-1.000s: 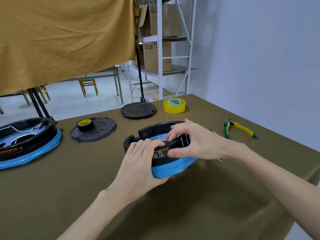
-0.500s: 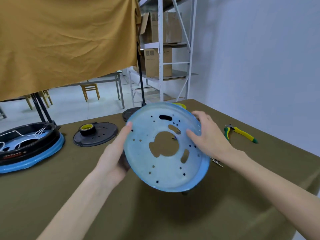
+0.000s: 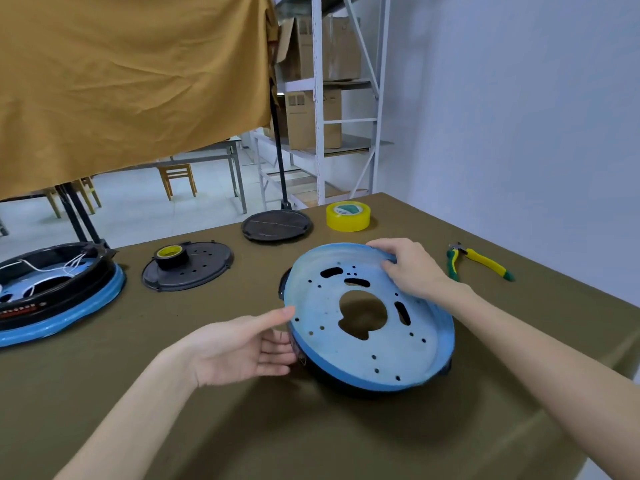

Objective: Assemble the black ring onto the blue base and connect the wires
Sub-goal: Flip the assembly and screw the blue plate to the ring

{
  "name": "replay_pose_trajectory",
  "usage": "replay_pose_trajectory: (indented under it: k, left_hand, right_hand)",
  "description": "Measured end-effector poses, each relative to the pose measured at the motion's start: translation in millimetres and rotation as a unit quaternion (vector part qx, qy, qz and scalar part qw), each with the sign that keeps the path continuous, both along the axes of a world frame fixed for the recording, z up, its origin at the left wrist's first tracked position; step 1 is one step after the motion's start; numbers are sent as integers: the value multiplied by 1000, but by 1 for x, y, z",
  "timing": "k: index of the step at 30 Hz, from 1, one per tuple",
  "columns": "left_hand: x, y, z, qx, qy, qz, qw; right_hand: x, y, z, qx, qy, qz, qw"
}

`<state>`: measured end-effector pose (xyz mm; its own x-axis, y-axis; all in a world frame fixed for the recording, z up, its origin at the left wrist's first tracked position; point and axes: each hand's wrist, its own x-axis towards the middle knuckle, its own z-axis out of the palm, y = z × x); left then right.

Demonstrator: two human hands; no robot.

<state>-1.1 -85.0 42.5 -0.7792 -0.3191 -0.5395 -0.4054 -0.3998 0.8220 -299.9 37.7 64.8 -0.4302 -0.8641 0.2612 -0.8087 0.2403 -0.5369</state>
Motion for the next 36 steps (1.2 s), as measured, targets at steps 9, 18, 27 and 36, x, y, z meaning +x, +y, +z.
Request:
replay_pose_trajectory:
  k: [9,18,27,36]
  left_hand:
    - [12,-24,-11,14,-16,106,994]
    - [9,-19,-14,61,-2,76,995]
    - [6,-8,-17,70,3,41,997]
    - [0,-6,-24,53,16,70,996]
  right_hand:
    - [-30,46,-18,40,-39,-118,991]
    - [-5,77,-49,179,150,-136,963]
    - [-6,75,-56,191,133,-146,962]
    - [41,65,0,-272,-151,-89,946]
